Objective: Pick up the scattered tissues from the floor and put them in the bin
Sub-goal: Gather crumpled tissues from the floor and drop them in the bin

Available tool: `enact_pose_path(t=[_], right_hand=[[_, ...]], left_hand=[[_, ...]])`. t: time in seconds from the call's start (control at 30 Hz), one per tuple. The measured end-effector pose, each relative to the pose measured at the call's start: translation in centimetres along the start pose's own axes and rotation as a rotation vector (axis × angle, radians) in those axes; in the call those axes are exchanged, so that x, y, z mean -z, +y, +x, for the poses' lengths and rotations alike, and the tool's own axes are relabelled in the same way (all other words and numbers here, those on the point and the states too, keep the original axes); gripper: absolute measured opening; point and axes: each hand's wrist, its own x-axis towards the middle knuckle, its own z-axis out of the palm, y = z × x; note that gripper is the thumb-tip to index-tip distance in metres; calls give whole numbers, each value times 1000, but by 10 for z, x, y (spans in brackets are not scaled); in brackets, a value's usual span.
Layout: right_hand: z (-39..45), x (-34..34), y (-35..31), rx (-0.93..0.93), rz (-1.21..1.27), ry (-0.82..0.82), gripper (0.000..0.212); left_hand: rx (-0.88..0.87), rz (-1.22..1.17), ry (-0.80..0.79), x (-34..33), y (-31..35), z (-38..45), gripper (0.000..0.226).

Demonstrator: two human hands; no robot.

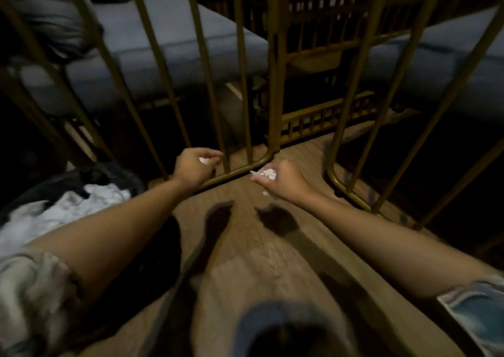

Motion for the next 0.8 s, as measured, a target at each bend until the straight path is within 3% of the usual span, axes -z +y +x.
enact_pose_path(t=[0.07,0.17,0.23,0.33,0.4,0.5,0.6,0.7,0.73,0.8], right_hand=[[17,-6,-46,126,-84,-20,31],[32,-26,-113,324,-94,-59,37],[34,-44,-153,401,-65,-64,37],[35,-77,-203,397,13,-152,34],[35,-103,-226,330,103,-254,38],[33,-142,-253,329,227,-361,28],[36,-180,-267,390,20,-530,34],[40,-217,-259,436,-222,-665,54],[43,-229,-254,435,-295,-720,63],[53,-246,-245,407,-399,-810,72]], left_hand=[[-51,-34,77,45,-4,0,13],[-88,0,352,98,-28,-7,16],[-21,-123,514,123,-48,-18,18],[103,-234,555,150,-79,-37,25],[102,-132,522,169,-100,-48,29],[141,253,430,198,-140,-58,30],[190,526,61,213,-178,-57,25],[244,724,-342,218,-198,-57,35],[247,727,-400,219,-202,-57,41],[199,594,-327,221,-206,-58,56]])
